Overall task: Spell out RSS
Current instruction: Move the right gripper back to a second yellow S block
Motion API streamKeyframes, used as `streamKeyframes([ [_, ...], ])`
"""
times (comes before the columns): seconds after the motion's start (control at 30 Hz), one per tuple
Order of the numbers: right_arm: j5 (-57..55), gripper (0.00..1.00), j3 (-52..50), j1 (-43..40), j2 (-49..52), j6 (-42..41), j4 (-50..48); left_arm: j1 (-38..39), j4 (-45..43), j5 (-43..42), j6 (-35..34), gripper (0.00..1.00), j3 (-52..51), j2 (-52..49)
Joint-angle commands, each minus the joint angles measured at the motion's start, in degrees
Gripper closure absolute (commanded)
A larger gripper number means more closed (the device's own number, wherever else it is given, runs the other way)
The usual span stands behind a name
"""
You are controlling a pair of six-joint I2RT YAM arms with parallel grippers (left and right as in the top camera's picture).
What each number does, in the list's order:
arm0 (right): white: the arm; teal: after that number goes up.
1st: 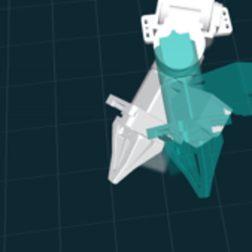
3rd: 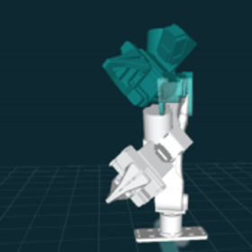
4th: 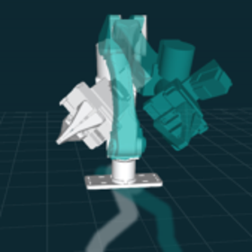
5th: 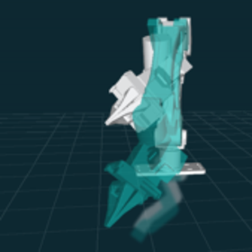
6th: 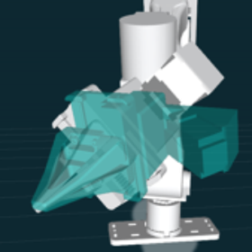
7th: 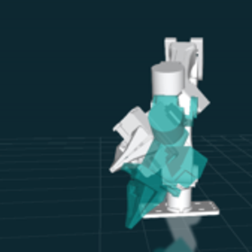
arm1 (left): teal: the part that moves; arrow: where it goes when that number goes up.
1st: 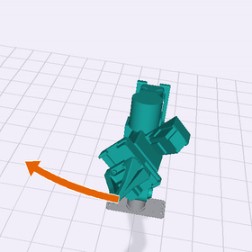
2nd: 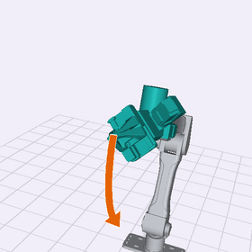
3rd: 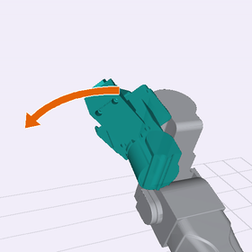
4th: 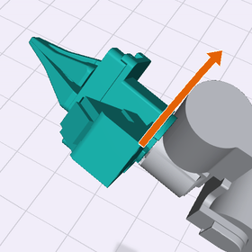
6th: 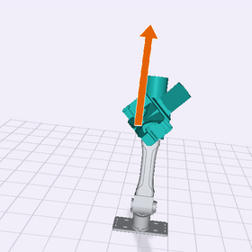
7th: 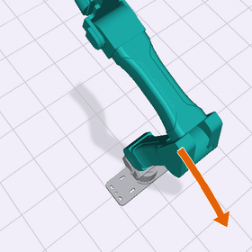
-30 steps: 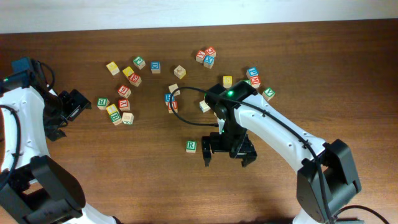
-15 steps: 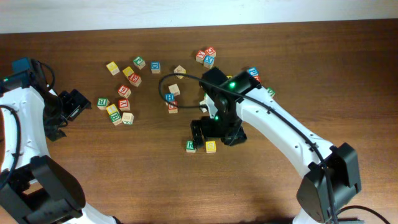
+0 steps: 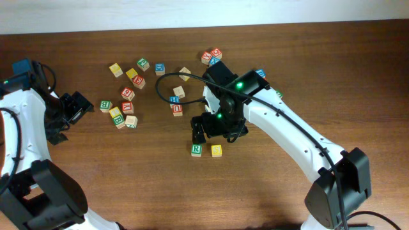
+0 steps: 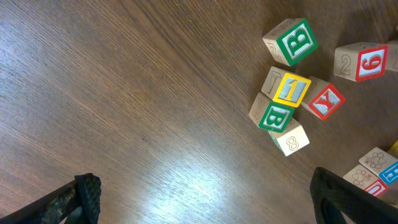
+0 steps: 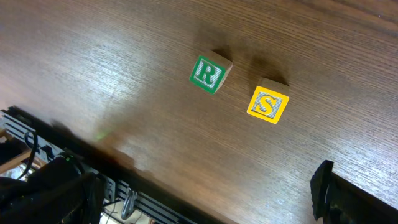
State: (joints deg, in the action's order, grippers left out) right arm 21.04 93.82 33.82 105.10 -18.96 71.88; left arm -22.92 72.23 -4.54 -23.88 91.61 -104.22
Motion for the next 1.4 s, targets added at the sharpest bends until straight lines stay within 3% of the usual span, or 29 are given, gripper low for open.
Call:
streamKeyframes([
  [0.0,0.20,0.02,1.11,-0.17,0.28,0.94,-0.20,-0.13,0.04,-0.22,-0.94,0.01,0.79,1.16],
  [0.33,-1.95,0.02,1.14,-0.15,0.28,0.96,-9.11,-0.13,0.04,-0.22,-0.94,0.01,0.79,1.16],
  [0.8,-26.01,0.02,1.11,-0.22,0.28,0.11,-16.15,-0.13,0.04,-0.22,-0.94,0.01,0.79,1.16],
  [1.2,-26.16,0.02,1.11,-0.11,0.28,0.11,-16.06,-0.13,0.04,-0.22,-0.94,0.01,0.79,1.16],
  [1.37,-23.52,0.02,1.81,-1.22,0.28,-0.15,-22.40,-0.13,0.04,-0.22,-0.94,0.01,0.79,1.16],
])
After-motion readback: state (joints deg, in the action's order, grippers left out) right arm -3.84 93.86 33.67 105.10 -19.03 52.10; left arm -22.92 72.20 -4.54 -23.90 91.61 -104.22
